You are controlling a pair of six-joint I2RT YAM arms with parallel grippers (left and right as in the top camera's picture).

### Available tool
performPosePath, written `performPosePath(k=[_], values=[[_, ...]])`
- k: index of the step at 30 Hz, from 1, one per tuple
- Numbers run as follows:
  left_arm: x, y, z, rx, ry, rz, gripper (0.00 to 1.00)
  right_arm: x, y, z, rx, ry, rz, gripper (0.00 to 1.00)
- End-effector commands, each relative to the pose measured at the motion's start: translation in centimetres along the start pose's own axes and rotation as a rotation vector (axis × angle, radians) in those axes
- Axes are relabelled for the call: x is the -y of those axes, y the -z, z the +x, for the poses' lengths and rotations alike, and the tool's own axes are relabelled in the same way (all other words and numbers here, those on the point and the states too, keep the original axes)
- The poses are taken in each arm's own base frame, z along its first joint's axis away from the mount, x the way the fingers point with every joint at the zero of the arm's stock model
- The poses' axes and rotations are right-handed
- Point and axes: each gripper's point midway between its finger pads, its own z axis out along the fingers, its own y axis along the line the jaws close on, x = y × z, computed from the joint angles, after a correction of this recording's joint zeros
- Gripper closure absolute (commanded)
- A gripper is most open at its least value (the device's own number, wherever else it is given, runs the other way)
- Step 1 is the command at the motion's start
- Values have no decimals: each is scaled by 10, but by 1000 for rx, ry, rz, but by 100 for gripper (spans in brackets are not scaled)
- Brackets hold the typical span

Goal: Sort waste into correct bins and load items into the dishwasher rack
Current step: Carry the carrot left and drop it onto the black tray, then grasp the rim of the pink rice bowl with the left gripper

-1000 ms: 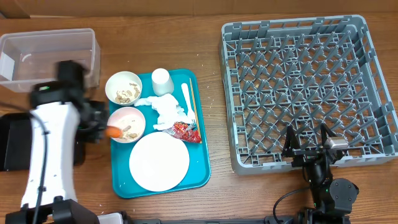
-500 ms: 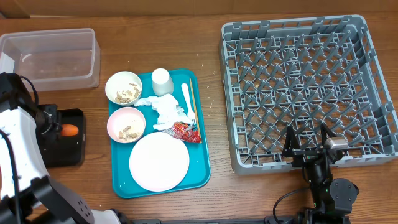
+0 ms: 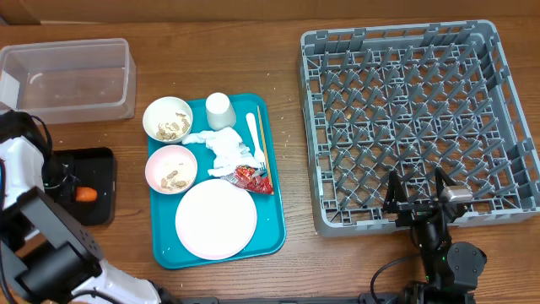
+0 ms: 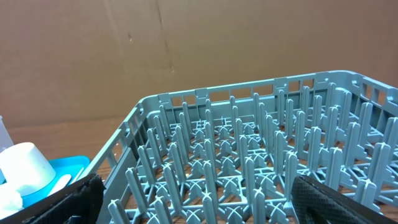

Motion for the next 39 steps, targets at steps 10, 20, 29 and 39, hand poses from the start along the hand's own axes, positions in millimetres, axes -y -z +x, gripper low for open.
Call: performPosePath(k=[10,20,29,39], values=[[-6,-11,-14,10,-49,-49,16,3,0,1,6,4,15,0],[7,70,8,-196,-16,22,14,3,0,1,6,4,15,0],[22,152,74,-321,-378,243,13,3,0,1,6,5,15,0],[26,165,181,-141,-918,169,11,3,0,1,6,5,15,0]])
